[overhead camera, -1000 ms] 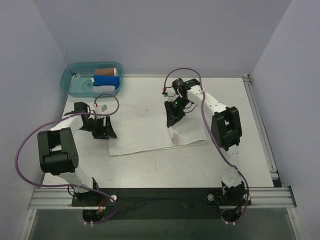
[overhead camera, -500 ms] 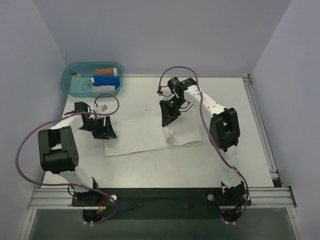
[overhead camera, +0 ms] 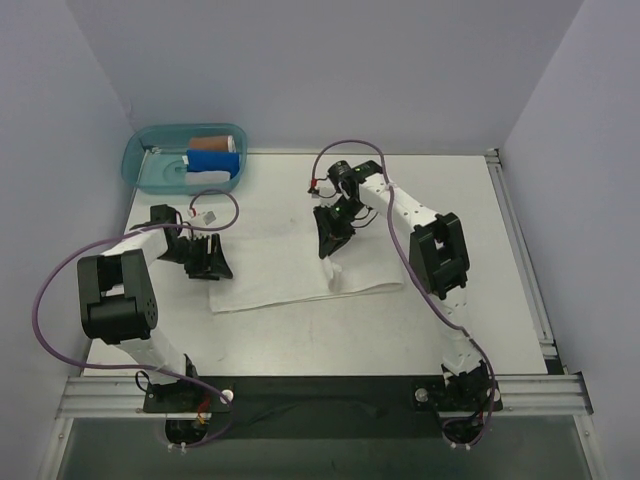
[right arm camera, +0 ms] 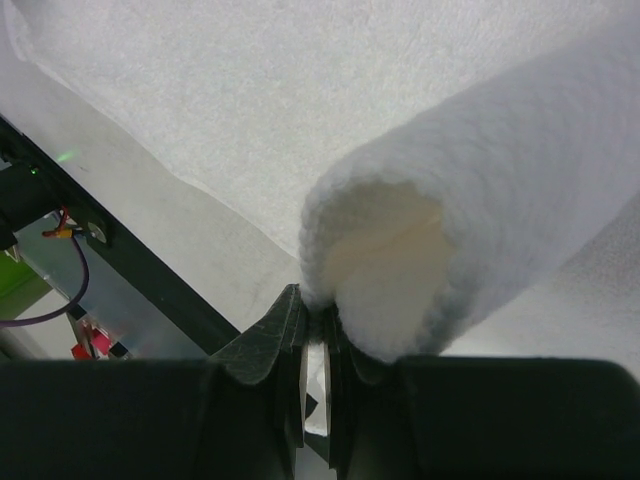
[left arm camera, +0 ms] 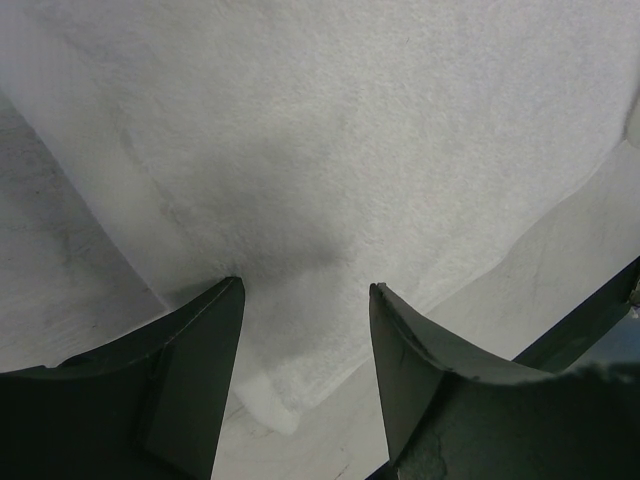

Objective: Roll the towels
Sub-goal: Fold the towel

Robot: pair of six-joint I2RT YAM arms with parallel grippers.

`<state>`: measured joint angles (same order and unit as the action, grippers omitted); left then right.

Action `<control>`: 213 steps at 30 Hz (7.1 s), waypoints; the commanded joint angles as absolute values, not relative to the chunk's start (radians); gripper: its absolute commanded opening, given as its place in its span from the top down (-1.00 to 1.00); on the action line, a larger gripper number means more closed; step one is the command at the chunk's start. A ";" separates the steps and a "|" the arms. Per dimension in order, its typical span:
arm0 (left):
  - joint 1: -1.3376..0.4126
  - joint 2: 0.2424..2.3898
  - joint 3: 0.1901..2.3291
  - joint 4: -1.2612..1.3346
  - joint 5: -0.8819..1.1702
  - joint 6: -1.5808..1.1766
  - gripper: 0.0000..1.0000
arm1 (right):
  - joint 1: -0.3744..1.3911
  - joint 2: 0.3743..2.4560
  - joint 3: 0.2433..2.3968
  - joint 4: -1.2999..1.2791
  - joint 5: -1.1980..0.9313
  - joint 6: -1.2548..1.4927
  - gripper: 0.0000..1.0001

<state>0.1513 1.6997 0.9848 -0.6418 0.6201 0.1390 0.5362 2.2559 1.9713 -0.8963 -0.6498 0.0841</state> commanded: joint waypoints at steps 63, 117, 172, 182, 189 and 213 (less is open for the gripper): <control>0.077 1.744 1.062 -0.620 0.509 0.032 -0.18 | 0.811 2.255 1.997 -0.891 -0.172 0.175 0.17; 0.078 1.770 1.058 -0.603 0.485 0.029 -0.12 | 0.841 2.227 2.022 -0.923 -0.236 0.181 1.00; 0.081 1.781 1.055 -0.600 0.480 0.028 -0.11 | 0.825 2.410 2.109 -0.916 -0.175 0.215 0.29; 0.081 1.784 1.055 -0.600 0.480 0.028 -0.11 | 0.825 2.442 2.131 -0.917 -0.153 0.221 0.48; 0.087 1.790 1.055 -0.600 0.480 0.026 -0.10 | 0.822 2.346 2.091 -0.919 -0.175 0.206 1.00; 0.120 1.752 1.065 -0.607 0.544 0.031 -0.13 | 0.838 2.379 2.137 -0.923 -0.288 0.203 0.60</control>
<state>0.0910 1.7657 1.0534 -0.6277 0.5144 0.0189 0.8333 2.3623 2.0922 -0.8818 -0.2226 0.2108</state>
